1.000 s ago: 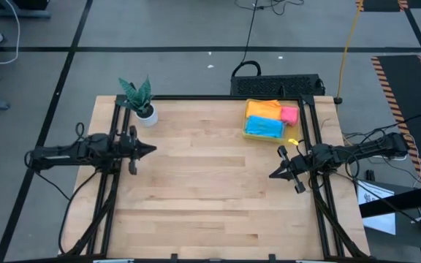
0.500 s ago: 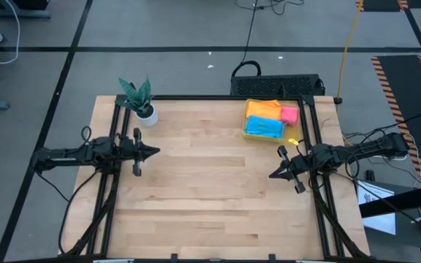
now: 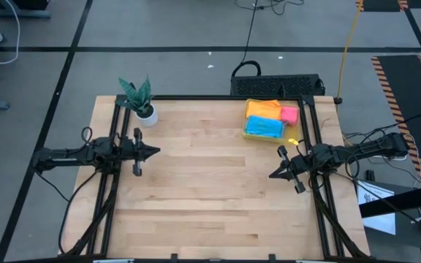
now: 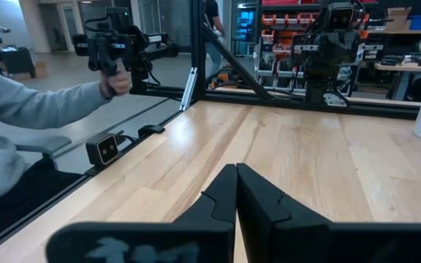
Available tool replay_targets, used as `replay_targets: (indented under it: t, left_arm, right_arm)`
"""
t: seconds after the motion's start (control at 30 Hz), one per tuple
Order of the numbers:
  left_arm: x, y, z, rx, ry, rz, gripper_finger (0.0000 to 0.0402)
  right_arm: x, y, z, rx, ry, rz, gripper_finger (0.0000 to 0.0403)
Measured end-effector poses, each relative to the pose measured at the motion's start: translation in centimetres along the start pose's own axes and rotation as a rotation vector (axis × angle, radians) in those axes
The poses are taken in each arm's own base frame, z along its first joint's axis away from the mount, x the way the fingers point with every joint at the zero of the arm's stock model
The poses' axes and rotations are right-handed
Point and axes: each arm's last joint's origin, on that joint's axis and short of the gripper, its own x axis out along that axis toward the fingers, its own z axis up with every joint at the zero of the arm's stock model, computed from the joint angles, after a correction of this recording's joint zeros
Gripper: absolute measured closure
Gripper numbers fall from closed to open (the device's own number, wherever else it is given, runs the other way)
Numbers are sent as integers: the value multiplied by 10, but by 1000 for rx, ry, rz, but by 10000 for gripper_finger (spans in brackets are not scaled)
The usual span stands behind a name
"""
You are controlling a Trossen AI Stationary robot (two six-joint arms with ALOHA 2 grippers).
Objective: Fold microfiber towels
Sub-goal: Return to Home Position
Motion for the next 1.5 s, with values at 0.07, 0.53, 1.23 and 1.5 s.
replay_targets:
  t: [0.07, 0.53, 1.23, 1.5]
  left_arm:
    - [0, 0, 1, -65, -8, 2, 394]
    - [0, 0, 3, -126, -37, 7, 398]
    - [0, 0, 3, -126, -37, 7, 364]
    - [0, 0, 3, -125, -38, 7, 364]
  right_arm:
    - [0, 0, 0, 0, 0, 0, 403]
    - [0, 0, 0, 0, -2, 0, 403]
    - [-23, -10, 12, -28, -160, -145, 403]
    - [-24, -14, 7, 89, -127, -267, 403]
